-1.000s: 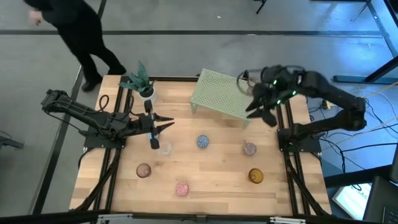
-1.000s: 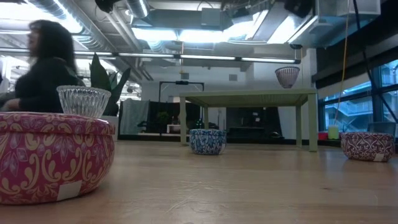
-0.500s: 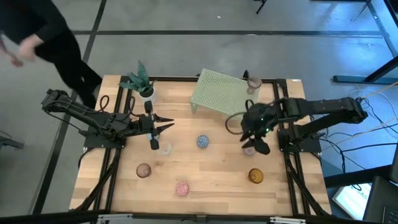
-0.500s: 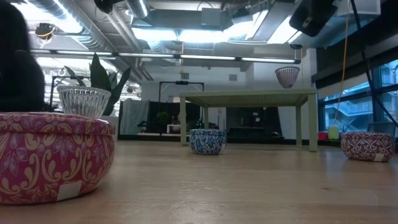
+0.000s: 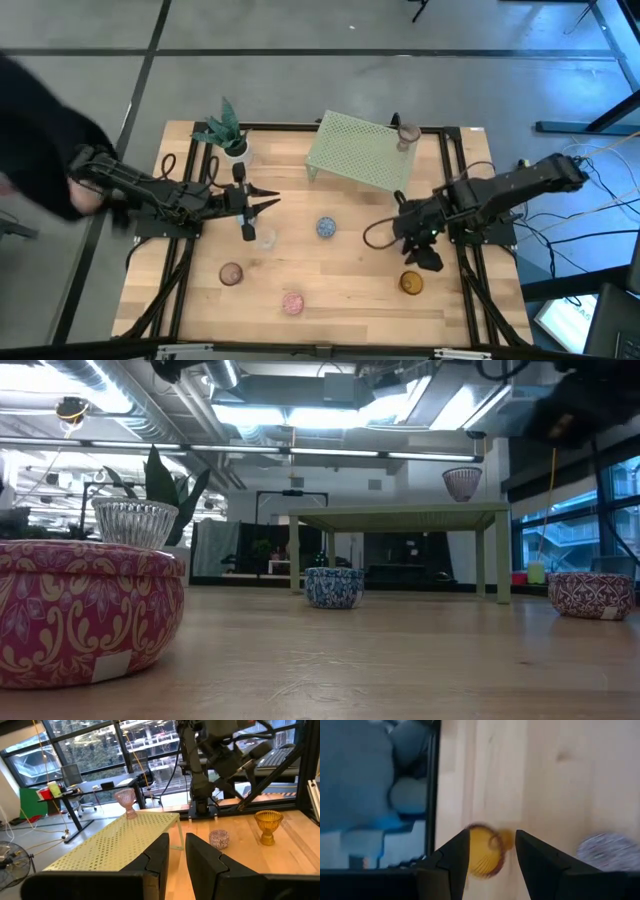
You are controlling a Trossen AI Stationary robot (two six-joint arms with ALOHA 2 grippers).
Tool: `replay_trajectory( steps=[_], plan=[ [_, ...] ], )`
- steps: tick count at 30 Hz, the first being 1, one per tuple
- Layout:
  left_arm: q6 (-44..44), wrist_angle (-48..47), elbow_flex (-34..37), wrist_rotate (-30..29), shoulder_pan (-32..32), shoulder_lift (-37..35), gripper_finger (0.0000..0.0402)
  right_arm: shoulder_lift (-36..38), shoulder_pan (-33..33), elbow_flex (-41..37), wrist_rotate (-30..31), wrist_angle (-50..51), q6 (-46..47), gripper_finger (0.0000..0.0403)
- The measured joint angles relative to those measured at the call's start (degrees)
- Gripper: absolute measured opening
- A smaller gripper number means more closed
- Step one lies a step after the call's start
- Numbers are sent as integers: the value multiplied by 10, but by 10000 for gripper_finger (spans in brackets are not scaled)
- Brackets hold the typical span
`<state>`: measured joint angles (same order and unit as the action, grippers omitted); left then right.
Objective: Pick & Place candle stick holders
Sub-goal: Put the brown candle holder on the shelf aligned with the pink candle holder
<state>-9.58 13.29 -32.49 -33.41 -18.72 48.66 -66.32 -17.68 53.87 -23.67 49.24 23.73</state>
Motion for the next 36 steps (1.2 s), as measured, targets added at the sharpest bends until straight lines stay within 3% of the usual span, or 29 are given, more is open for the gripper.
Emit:
replay_trajectory(
  steps=[6, 16, 28, 36],
  plan=[
    [0, -3, 0, 0, 0, 0, 58, 0, -47, -30, 0, -7, 60, 163],
    [-1, -3, 0, 0, 0, 0, 58, -1, -102, -77, 66, -55, 119, 163],
    [-2, -3, 0, 0, 0, 0, 58, -2, -125, -104, 122, -82, 120, 163],
    [-2, -3, 0, 0, 0, 0, 58, -46, -144, -104, 131, -83, 120, 163]
  ],
)
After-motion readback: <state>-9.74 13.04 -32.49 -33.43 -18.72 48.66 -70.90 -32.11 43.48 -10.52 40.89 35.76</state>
